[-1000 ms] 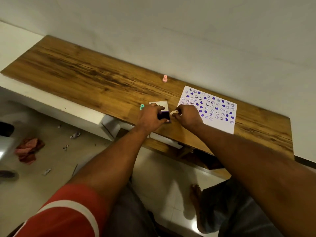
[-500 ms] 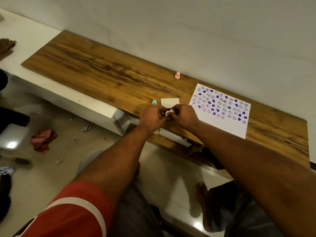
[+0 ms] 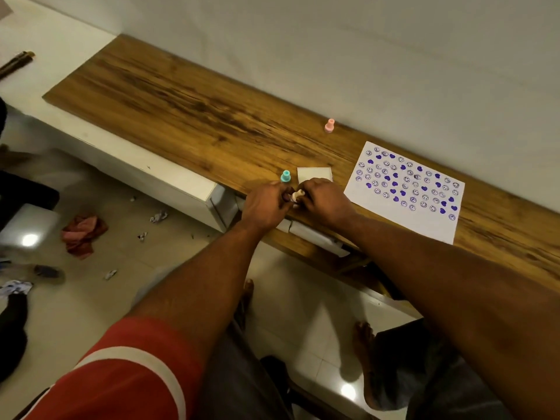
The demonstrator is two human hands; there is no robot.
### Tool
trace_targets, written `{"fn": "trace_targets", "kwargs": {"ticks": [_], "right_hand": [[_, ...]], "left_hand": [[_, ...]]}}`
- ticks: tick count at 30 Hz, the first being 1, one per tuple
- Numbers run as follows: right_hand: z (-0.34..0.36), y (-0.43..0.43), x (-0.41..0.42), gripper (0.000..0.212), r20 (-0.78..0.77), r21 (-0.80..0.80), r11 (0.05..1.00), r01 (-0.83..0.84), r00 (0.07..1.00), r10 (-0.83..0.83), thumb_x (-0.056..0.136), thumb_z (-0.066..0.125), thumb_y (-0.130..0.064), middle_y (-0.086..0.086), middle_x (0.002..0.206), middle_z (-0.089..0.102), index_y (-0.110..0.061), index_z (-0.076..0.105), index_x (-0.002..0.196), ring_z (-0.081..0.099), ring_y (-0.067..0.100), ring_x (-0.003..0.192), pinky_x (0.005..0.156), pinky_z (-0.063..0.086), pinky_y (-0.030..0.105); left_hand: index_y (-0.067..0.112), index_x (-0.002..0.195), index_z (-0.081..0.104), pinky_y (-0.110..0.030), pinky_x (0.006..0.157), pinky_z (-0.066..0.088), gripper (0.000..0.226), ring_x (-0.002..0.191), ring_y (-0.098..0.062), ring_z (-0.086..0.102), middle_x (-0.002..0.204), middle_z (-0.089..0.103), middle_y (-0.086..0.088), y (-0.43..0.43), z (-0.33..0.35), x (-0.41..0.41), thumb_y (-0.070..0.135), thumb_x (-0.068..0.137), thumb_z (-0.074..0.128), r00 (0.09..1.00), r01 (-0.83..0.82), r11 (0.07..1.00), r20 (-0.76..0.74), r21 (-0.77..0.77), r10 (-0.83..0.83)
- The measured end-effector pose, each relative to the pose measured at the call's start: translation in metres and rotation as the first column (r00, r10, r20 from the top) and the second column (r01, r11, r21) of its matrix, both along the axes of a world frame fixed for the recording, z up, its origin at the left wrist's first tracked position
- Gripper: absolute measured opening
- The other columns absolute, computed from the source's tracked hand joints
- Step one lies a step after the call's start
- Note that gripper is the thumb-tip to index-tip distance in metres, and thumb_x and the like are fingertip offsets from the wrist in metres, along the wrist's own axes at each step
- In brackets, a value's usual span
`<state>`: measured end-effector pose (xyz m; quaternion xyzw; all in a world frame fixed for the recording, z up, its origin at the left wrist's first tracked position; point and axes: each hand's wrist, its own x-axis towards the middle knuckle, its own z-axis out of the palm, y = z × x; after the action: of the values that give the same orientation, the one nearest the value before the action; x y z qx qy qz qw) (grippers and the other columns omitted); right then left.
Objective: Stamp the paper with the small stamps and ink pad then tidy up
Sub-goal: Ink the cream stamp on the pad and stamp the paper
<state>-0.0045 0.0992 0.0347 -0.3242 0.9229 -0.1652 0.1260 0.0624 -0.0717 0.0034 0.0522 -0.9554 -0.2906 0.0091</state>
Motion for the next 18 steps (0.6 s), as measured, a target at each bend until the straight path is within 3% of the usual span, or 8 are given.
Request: {"fn": "trace_targets", "kwargs": {"ticks": [6, 14, 18], "right_hand": [[0.006, 0.001, -0.005, 0.034, -0.023, 0.019, 1.0, 0.017, 1.0, -0.016, 0.101, 0.058, -0.031, 0.013, 0.125, 0.068, -0.012, 0.065, 0.129, 0.061, 0.028, 0.116, 0.098, 0.046, 0.038], [-0.002, 0.039, -0.011, 0.032, -0.009, 0.005, 0.988, 0.156, 0.988, -0.156, 0.1, 0.062, -0.034, 0.011, 0.119, 0.07, -0.013, 0.067, 0.124, 0.066, 0.026, 0.105, 0.082, 0.05, 0.032], [-0.005, 0.046, -0.015, 0.03, -0.007, -0.001, 0.981, 0.195, 0.981, -0.195, 0.099, 0.062, -0.032, 0.012, 0.116, 0.07, -0.012, 0.068, 0.121, 0.065, 0.027, 0.101, 0.078, 0.043, 0.029]], "left_hand": [[0.027, 0.121, 0.072, -0.029, 0.076, 0.043, 0.032, 0.094, -0.012, 0.058, 0.103, 0.061, 0.01, -0.003, -0.009, -0.003, 0.037, 0.092, 0.076, 0.997, -0.071, 0.997, 0.021, 0.019, 0.071], [0.025, 0.12, 0.072, -0.03, 0.08, 0.05, 0.031, 0.094, -0.012, 0.061, 0.105, 0.066, 0.007, 0.001, -0.017, -0.003, 0.038, 0.092, 0.076, 0.992, -0.125, 0.989, 0.037, 0.082, 0.122], [0.025, 0.137, 0.064, -0.037, 0.084, 0.055, 0.05, 0.094, -0.011, 0.061, 0.103, 0.066, 0.007, 0.003, -0.013, -0.003, 0.039, 0.091, 0.077, 0.993, -0.12, 0.987, 0.027, 0.107, 0.118]]}}
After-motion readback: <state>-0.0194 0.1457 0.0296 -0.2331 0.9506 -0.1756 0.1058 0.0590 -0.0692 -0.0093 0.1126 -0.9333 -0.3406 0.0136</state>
